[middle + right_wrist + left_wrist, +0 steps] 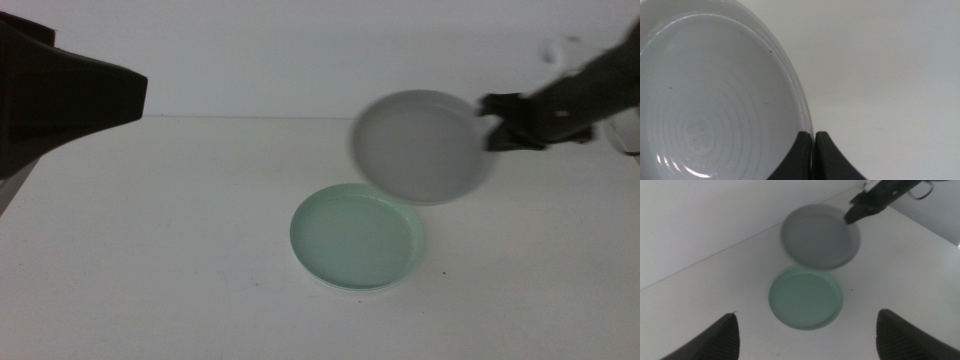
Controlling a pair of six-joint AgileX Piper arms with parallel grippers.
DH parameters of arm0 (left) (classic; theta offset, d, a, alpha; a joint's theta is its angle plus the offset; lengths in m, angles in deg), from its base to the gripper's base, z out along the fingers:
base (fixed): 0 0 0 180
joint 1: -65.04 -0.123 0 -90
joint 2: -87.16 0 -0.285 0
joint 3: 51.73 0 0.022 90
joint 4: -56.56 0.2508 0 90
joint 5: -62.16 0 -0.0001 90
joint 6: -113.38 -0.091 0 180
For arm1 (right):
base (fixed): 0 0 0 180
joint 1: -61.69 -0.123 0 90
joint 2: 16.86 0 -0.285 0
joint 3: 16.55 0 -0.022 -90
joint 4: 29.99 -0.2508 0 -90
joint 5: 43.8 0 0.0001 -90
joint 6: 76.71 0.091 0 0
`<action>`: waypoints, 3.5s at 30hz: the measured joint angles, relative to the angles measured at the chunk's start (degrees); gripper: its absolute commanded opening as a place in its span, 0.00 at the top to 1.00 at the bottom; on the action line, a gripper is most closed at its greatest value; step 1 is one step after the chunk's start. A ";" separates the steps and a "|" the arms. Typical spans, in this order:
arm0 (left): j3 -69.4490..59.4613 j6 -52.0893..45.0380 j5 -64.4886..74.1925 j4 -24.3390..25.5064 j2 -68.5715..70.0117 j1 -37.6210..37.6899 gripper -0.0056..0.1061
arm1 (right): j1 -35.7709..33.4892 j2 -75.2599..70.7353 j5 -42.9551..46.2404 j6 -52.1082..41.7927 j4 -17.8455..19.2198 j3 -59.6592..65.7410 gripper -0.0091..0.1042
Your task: Stack the three bowls on top of each other.
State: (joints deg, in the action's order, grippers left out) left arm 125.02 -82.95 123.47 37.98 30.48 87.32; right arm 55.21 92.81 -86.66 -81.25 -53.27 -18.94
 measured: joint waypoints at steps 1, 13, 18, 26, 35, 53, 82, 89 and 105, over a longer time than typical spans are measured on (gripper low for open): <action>0.00 0.00 0.00 0.00 0.00 0.00 0.11 | -2.01 0.00 0.80 0.67 -0.09 0.10 0.93; 0.00 0.00 0.00 0.00 0.00 0.00 0.11 | -12.95 6.54 3.59 3.08 -0.45 0.10 0.93; 0.00 0.00 0.00 0.00 0.00 0.00 0.11 | -12.95 9.34 3.70 3.20 -0.32 0.32 0.93; 0.00 0.00 0.00 0.00 0.00 0.00 0.11 | -12.95 10.97 3.91 3.20 0.22 0.43 0.92; 0.00 0.00 0.00 0.00 0.00 0.00 0.11 | -12.95 11.10 4.26 3.20 0.44 0.43 0.57; 0.00 0.00 0.00 0.00 0.00 0.00 0.11 | -6.24 -12.61 -4.25 0.23 7.91 0.54 0.10; 0.00 0.00 0.00 0.00 0.00 0.00 0.11 | 0.09 -48.21 16.22 0.35 13.02 21.68 0.10; 0.00 0.00 0.00 2.15 0.00 0.00 0.11 | 0.09 -48.21 16.47 0.35 13.12 21.68 0.10; -17.87 18.05 -24.51 19.23 14.21 -18.46 0.11 | 0.09 -48.21 16.47 0.35 13.12 21.68 0.10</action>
State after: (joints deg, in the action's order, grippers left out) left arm 107.15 -64.91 98.96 57.21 44.69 68.86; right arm 55.30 44.60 -70.19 -80.90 -40.16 2.74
